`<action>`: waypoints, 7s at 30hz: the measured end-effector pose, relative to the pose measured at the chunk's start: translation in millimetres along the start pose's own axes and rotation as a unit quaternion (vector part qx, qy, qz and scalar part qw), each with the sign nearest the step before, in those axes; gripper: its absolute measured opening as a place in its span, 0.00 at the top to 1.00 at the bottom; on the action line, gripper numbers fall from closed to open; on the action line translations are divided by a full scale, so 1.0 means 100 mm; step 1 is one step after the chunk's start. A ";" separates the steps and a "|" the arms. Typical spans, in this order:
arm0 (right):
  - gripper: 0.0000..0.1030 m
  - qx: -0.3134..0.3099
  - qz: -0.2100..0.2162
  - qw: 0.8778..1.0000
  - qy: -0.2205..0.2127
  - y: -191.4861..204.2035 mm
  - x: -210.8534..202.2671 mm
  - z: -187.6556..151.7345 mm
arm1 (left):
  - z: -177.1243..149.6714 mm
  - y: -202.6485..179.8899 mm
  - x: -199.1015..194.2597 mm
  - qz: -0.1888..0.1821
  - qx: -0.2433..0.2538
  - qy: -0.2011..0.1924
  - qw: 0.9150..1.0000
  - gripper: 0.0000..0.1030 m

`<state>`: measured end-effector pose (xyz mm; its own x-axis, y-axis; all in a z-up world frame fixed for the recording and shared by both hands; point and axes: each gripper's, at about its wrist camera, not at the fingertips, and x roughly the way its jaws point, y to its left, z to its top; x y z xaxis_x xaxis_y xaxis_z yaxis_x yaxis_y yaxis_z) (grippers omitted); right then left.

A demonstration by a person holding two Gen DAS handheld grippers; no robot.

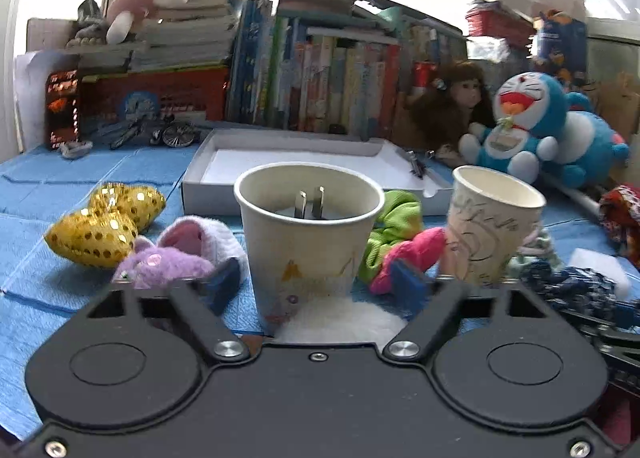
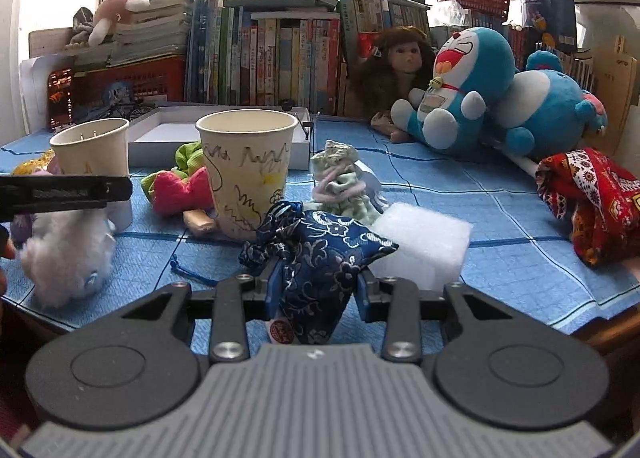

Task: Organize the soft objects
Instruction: 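Lift the white plush with the left tool while the right tool lifts the navy pouch, then lower both held items into the white tray and open both tools, then grasp the purple furry plush with the left tool while the right tool grasps the green gingham doll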

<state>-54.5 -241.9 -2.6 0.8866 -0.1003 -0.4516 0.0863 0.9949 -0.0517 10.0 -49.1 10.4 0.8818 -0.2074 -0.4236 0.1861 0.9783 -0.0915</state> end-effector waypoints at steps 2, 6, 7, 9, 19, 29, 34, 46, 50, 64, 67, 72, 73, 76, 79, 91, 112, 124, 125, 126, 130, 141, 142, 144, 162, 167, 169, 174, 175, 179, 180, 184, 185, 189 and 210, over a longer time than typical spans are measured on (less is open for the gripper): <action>0.60 0.000 0.001 1.000 -0.002 0.02 0.01 0.00 | 0.00 -0.01 -0.08 0.000 0.017 0.001 1.000 0.15; 0.60 0.001 0.004 1.000 -0.003 0.04 0.01 0.01 | -0.02 0.00 -0.26 -0.015 0.024 0.016 0.999 0.14; 0.60 0.000 0.005 1.000 -0.003 0.04 0.02 0.01 | -0.04 0.00 -0.33 -0.023 0.026 0.018 0.999 0.12; 0.60 0.000 0.007 1.000 -0.004 0.06 0.02 0.01 | -0.10 -0.02 -0.45 -0.034 0.037 0.023 0.998 0.12; 0.60 -0.001 0.016 1.000 -0.016 0.11 -0.03 0.05 | -0.34 -0.14 -0.43 -0.045 0.066 0.060 0.995 0.31; 0.60 -0.005 0.021 0.999 -0.030 0.14 -0.11 0.09 | -0.33 -0.19 -0.36 -0.053 0.061 0.057 0.995 0.53; 0.60 0.001 0.027 0.999 -0.040 0.12 -0.18 0.16 | -0.24 -0.20 -0.50 -0.057 0.069 0.040 0.995 0.54; 0.61 0.014 0.052 0.993 -0.107 0.03 -0.48 0.58 | 0.41 -0.11 -0.85 -0.073 0.076 -0.030 0.994 0.54; 0.61 0.021 0.071 0.990 -0.121 -0.02 -0.47 0.79 | 0.70 -0.02 -0.80 -0.076 0.066 -0.039 0.994 0.54; 0.61 0.042 0.118 0.988 -0.089 -0.10 0.14 1.63 | 1.73 0.33 -0.16 -0.065 0.033 -0.023 0.997 0.54; 0.61 0.045 0.124 0.989 -0.070 -0.09 0.32 1.78 | 1.88 0.37 0.11 -0.058 0.027 -0.003 0.998 0.54; 0.60 0.046 0.132 0.990 -0.032 -0.01 0.66 2.01 | 2.08 0.48 0.61 -0.053 0.012 0.054 0.997 0.54; 0.60 0.045 0.135 0.990 -0.021 0.00 0.73 2.06 | 2.11 0.50 0.74 -0.051 0.007 0.070 0.996 0.54; 0.60 0.047 0.139 0.989 0.013 0.05 1.00 2.18 | 2.16 0.60 1.07 -0.043 -0.014 0.113 0.993 0.54; 0.60 0.060 0.142 0.986 0.057 0.07 1.31 2.27 | 2.15 0.71 1.39 -0.043 -0.038 0.157 0.986 0.54; 0.59 0.076 0.129 0.974 0.171 0.21 2.25 2.17 | 1.94 0.82 2.20 -0.037 -0.074 0.249 0.965 0.53; 0.33 0.066 0.113 0.964 0.230 0.31 2.55 2.04 | 1.76 0.84 2.42 -0.029 -0.062 0.279 0.958 0.32; 0.17 0.036 0.161 0.981 0.105 0.18 1.56 2.25 | 1.96 0.89 1.36 -0.046 -0.034 0.173 0.983 0.15; 0.15 0.035 0.165 0.981 0.094 0.15 1.47 2.24 | 1.95 0.91 1.28 -0.050 -0.037 0.166 0.984 0.15; 0.14 0.033 0.168 0.982 0.082 0.11 1.37 2.22 | 1.94 0.93 1.16 -0.054 -0.040 0.155 0.986 0.14; 0.13 0.027 0.178 0.983 0.043 -0.06 1.04 2.11 | 1.87 1.03 0.79 -0.065 -0.046 0.118 0.990 0.12; 0.00 0.015 0.182 0.982 -0.046 -0.40 0.35 1.72 | 1.45 1.17 0.05 -0.059 -0.038 0.052 0.996 0.07; 0.00 0.012 0.180 0.982 -0.053 -0.41 0.30 1.69 | 1.40 1.19 0.00 -0.060 -0.040 0.051 0.996 0.07; 0.00 0.000 0.175 0.982 -0.066 -0.43 0.21 1.61 | 1.31 1.22 -0.08 -0.061 -0.047 0.049 0.996 0.07; 0.00 -0.057 0.138 0.986 -0.077 -0.44 0.00 0.98 | 0.64 1.19 -0.28 -0.035 -0.030 0.056 0.997 0.03; 0.00 -0.072 0.124 0.988 -0.060 -0.40 0.09 0.81 | 0.48 1.20 -0.23 -0.020 -0.033 0.071 0.997 0.03; 0.00 -0.081 0.118 0.988 -0.052 -0.38 0.14 0.73 | 0.42 1.22 -0.21 -0.018 -0.038 0.077 0.996 0.03; 0.00 -0.094 0.109 0.989 -0.027 -0.33 0.30 0.57 | 0.29 1.21 -0.15 -0.011 -0.033 0.094 0.995 0.03; 0.00 -0.101 0.106 0.989 -0.024 -0.32 0.32 0.54 | 0.27 1.20 -0.15 -0.009 -0.031 0.096 0.995 0.05; 0.08 -0.136 0.094 0.986 -0.009 -0.23 0.41 0.48 | 0.23 1.20 -0.13 -0.011 -0.036 0.103 0.994 0.17; 0.10 -0.143 0.092 0.985 -0.006 -0.21 0.44 0.47 | 0.23 1.20 -0.12 -0.013 -0.039 0.107 0.993 0.20; 0.19 -0.148 0.090 0.985 0.009 -0.21 0.54 0.49 | 0.22 1.20 -0.09 -0.028 -0.053 0.116 0.991 0.34; 0.22 -0.147 0.091 0.985 0.016 -0.22 0.56 0.50 | 0.23 1.20 -0.08 -0.030 -0.053 0.117 0.991 0.35; 0.31 -0.152 0.078 0.985 0.030 -0.22 0.64 0.52 | 0.22 1.18 -0.03 -0.032 -0.053 0.122 0.991 0.39; 0.72 -0.067 0.041 0.997 -0.003 -0.44 0.57 0.79 | 0.52 1.08 -0.20 -0.024 -0.030 0.088 0.995 0.52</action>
<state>28.4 -291.2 44.2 0.8906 -0.0180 -0.4544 -0.0476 0.9900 -0.1326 35.1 60.9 55.3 0.7819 -0.2554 -0.5686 0.1952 0.9667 -0.1658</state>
